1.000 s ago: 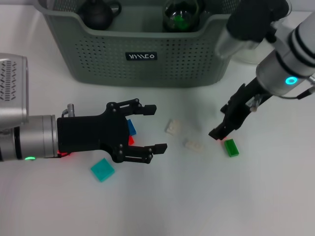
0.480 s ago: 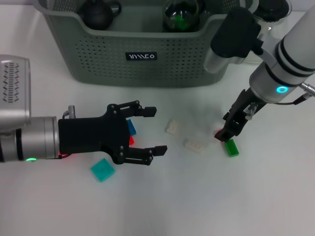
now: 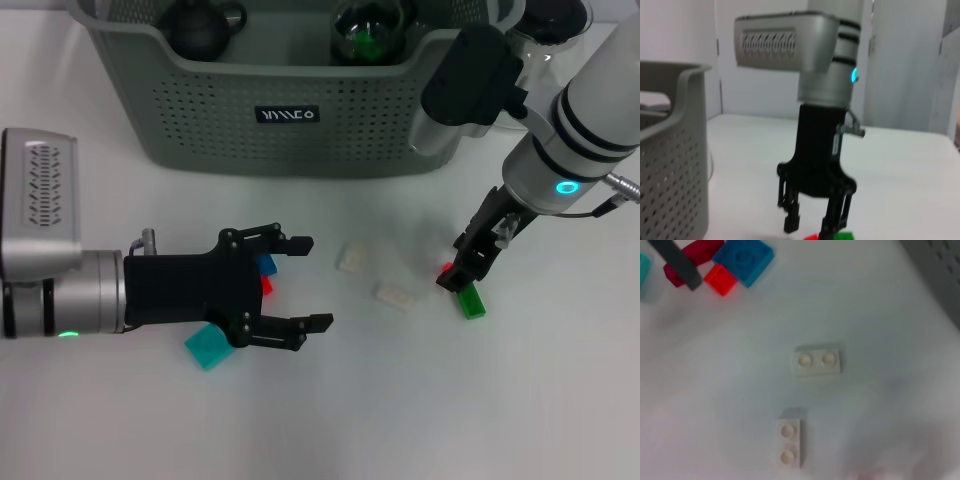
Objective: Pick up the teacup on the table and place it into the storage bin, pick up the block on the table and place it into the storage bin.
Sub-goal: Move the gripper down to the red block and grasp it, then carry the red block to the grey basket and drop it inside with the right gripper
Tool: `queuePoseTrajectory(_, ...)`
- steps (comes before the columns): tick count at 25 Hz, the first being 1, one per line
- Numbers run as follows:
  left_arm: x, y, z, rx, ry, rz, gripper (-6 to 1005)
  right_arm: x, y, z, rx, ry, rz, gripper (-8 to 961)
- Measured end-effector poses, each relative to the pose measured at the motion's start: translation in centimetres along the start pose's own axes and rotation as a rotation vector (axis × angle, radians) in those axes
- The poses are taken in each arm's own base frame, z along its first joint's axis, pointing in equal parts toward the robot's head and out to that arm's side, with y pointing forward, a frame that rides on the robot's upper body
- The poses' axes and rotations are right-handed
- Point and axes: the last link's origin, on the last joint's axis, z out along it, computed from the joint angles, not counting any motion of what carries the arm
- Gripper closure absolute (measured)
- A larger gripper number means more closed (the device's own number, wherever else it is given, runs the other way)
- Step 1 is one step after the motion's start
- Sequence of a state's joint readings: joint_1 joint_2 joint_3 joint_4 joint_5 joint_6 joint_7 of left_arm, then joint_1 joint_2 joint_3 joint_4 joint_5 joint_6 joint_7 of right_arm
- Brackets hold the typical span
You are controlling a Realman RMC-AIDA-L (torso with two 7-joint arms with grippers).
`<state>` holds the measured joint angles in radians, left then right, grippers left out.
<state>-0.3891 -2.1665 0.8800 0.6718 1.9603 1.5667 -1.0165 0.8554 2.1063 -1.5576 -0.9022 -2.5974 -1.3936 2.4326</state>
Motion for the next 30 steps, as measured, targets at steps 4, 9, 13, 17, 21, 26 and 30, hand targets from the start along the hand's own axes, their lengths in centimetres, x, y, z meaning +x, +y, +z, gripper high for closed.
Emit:
queuePoseTrajectory(4, -0.5, -0.5, 0.1, 0.032, -0.040, 0.002, 112, 0.0, 0.0, 0.1, 0.004, 0.003, 0.002, 387)
queuePoseTrajectory(9, -1.0, -0.6, 0.2, 0.043, -0.069, 0.003, 111, -0.2, 0.3, 0.4, 0.014, 0.009, 0.000, 389)
queuePoseTrajectory(13, -0.9, -0.6, 0.3, 0.038, -0.066, 0.003, 111, -0.2, 0.5, 0.6, 0.015, 0.021, -0.011, 425)
queuePoseTrajectory(17, -0.8, -0.6, 0.3, 0.038, -0.062, 0.004, 111, -0.4, 0.6, 0.5, 0.015, 0.022, -0.010, 564)
queuePoseTrajectory(21, -0.8, -0.6, 0.2, 0.042, -0.061, 0.002, 111, -0.5, 0.6, 0.5, 0.014, 0.025, -0.010, 723)
queuePoseTrajectory(26, -0.9, -0.7, 0.2, 0.048, -0.062, -0.002, 112, -0.7, 0.7, 0.4, 0.004, 0.018, -0.013, 816)
queuePoseTrajectory(30, -0.9, -0.6, 0.1, 0.048, -0.056, -0.009, 111, -1.4, 0.7, -2.0, -0.014, -0.053, -0.010, 843)
